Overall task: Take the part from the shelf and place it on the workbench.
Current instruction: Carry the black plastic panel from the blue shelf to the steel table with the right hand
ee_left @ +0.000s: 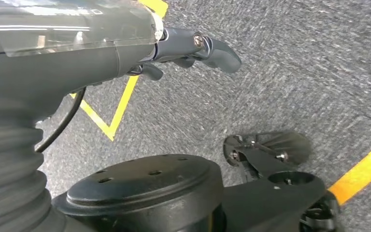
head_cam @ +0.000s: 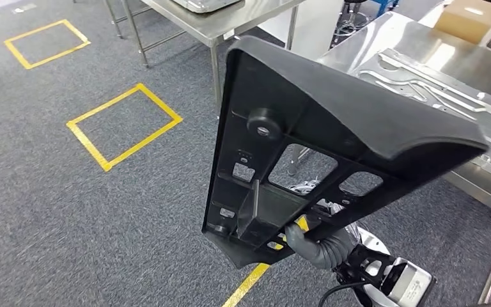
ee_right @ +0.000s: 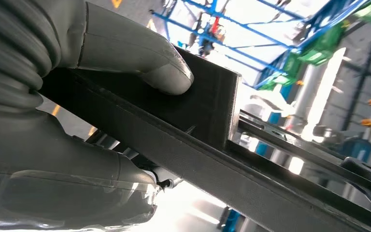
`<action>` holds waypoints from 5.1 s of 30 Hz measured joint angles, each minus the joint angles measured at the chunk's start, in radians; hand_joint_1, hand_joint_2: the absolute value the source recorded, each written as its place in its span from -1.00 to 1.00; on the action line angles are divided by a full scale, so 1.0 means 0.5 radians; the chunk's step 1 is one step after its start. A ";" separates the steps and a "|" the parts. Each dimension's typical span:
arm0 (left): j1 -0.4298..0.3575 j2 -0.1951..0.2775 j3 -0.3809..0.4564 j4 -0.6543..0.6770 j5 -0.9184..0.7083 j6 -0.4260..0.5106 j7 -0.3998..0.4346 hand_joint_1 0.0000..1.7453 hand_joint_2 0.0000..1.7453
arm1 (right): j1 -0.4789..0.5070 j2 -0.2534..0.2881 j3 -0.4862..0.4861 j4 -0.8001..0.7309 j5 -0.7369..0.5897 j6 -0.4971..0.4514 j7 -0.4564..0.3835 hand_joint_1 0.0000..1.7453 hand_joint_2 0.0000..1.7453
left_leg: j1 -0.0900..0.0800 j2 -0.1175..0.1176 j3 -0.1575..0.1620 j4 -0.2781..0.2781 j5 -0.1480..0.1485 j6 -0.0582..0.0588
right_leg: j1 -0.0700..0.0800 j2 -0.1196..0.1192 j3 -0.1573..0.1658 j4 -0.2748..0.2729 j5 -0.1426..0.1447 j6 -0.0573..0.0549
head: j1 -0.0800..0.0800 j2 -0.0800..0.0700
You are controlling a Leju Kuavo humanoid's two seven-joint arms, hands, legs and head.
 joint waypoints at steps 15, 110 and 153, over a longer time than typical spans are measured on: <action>0.005 -0.020 0.022 0.000 0.067 0.016 0.020 -1.00 1.00 | -0.104 0.000 -0.024 0.117 0.010 0.042 0.026 1.00 1.00 | -0.018 0.321 0.049 -0.036 -0.019 0.025 | 0.017 -0.358 0.001 -0.003 -0.007 0.028 | 0.000 0.000; 0.013 -0.020 0.033 -0.001 0.039 0.079 0.067 -1.00 1.00 | -0.035 0.006 -0.196 0.156 -0.117 0.008 -0.015 1.00 1.00 | 0.002 0.148 0.411 0.000 -0.206 -0.029 | -0.006 -0.239 -0.249 0.041 0.188 -0.009 | -0.004 0.000; -0.001 -0.024 0.040 -0.001 0.054 0.065 -0.013 -1.00 1.00 | -0.117 0.010 -0.183 0.134 -0.053 -0.020 0.060 1.00 1.00 | -0.038 0.129 -0.015 0.005 0.033 0.027 | 0.011 -0.226 0.052 0.012 -0.043 -0.012 | -0.004 0.000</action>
